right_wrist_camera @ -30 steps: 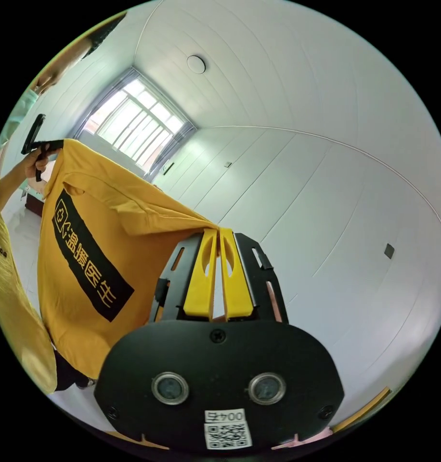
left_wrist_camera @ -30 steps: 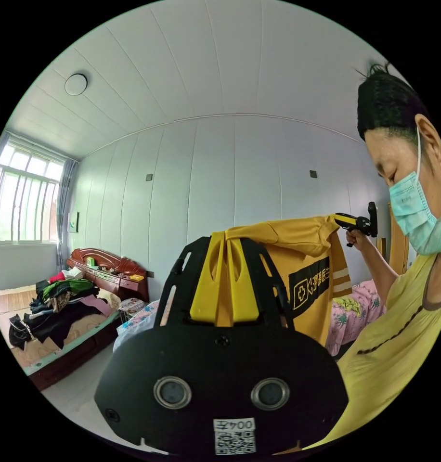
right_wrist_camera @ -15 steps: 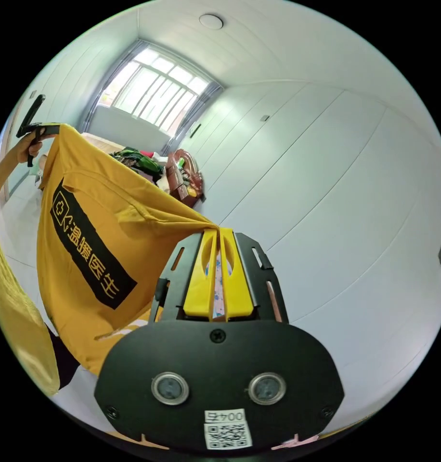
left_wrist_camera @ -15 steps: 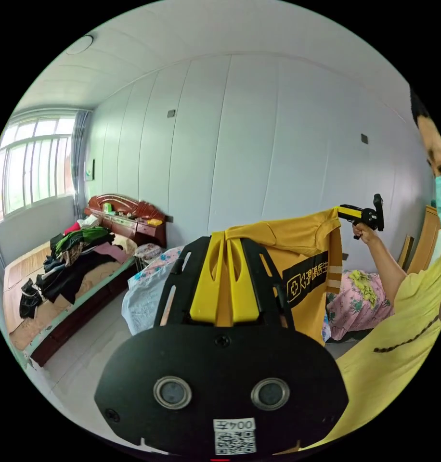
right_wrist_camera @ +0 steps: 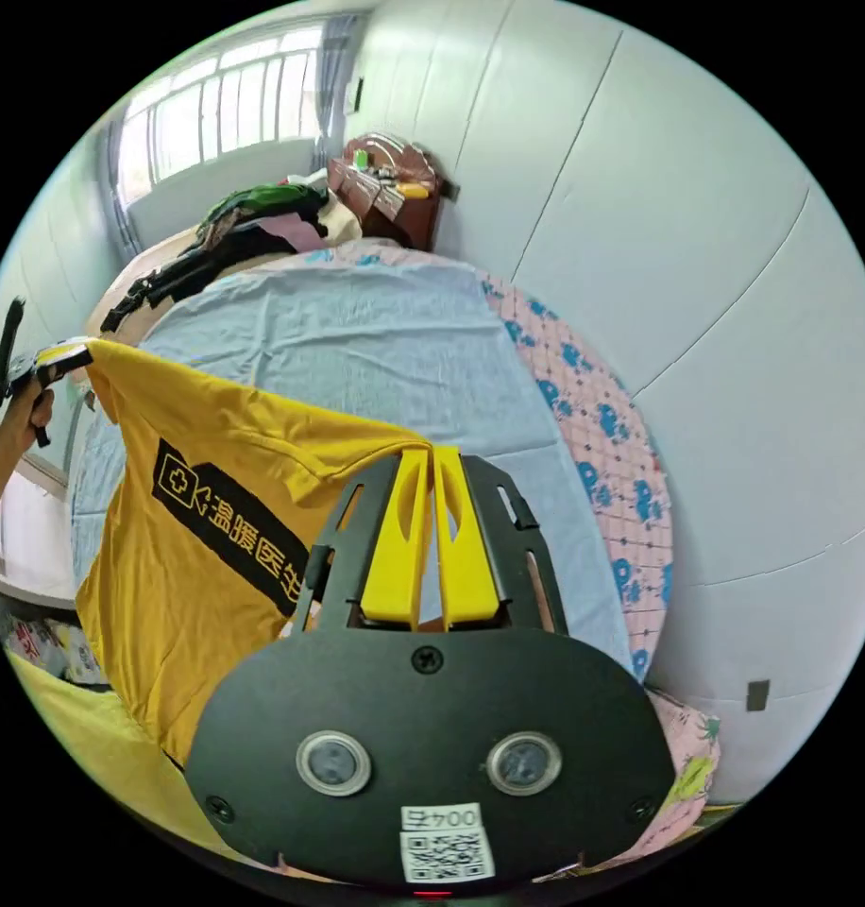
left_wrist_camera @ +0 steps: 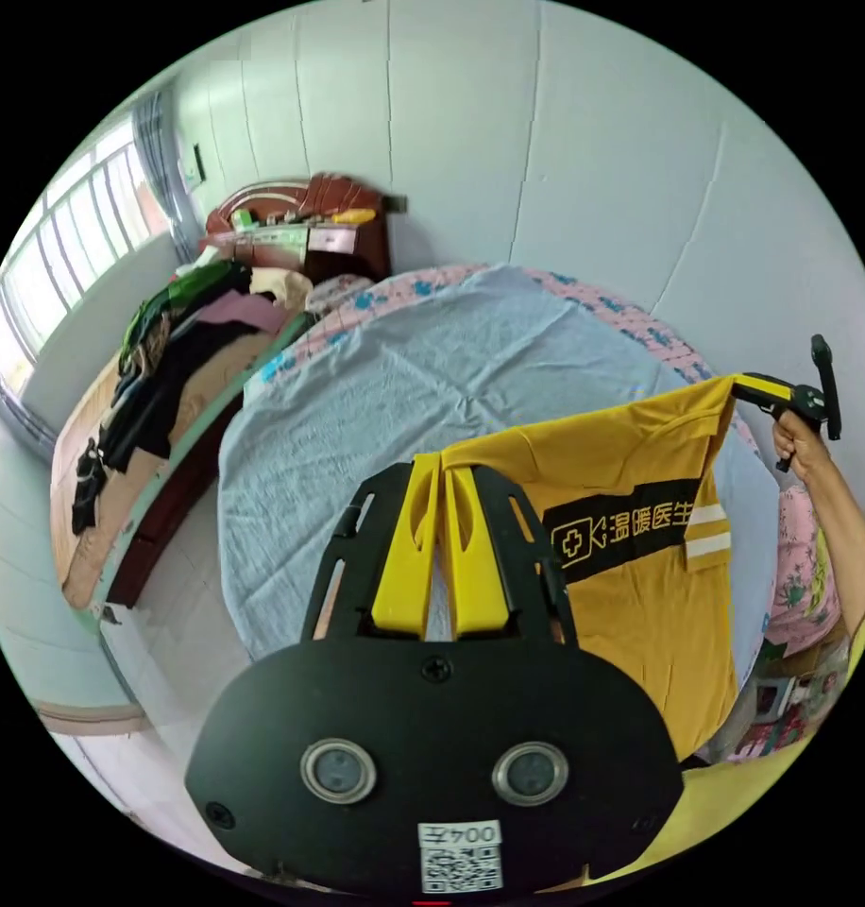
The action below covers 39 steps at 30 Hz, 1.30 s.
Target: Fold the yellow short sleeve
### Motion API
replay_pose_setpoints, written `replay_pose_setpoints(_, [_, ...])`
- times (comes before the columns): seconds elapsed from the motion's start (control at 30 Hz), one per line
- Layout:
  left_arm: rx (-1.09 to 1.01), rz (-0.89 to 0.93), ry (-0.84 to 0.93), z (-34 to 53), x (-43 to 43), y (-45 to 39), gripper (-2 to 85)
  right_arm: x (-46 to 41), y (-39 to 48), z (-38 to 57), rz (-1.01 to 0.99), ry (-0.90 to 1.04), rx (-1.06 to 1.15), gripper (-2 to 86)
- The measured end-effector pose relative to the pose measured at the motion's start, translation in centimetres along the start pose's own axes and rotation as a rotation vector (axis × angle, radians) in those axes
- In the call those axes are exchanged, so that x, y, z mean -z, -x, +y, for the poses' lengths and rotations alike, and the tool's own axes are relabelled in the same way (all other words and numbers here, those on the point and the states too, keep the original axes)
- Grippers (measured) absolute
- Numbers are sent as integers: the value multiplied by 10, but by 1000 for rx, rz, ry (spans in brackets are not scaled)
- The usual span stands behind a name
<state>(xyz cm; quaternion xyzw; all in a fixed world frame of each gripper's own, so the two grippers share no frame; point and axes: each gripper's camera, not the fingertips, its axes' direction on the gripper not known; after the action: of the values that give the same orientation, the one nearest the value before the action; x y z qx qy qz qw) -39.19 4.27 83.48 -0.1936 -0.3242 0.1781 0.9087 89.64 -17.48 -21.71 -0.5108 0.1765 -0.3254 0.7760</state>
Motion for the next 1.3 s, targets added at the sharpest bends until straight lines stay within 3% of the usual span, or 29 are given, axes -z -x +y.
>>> replay_pose_setpoints(0.23, [28,-152,195,-55,-124,-44,29,-123,-2,-48,-40,170,-128,49])
replay_pose_setpoints(0.43, [45,-200,335,-110,-159,-53,106,-94,-30,-57,-114,52,-224,72])
replay_pose_setpoints(0.63, [-56,-121,310,-134,-145,-68,139,-22,0,39,-192,-71,-154,75])
replay_pose_setpoints(0.73, [-181,-196,347,-129,-142,-75,150,-9,36,109,-175,-50,-166,75])
replay_pose_setpoints(0.9, [-166,-232,400,-134,-141,-60,153,-8,99,169,-90,22,-158,75])
replay_pose_setpoints(1.0, [-87,-219,392,-145,-134,-54,147,-11,129,163,-10,30,-80,75])
replay_pose_setpoints(1.1, [-43,-120,311,-149,-116,-73,137,-23,165,146,113,47,136,78])
replay_pose_setpoints(1.17, [-137,-35,261,-131,-110,-125,128,-37,197,139,227,81,376,85])
replay_pose_setpoints(1.3, [-275,53,227,-69,-116,-215,112,-55,222,140,312,110,606,88])
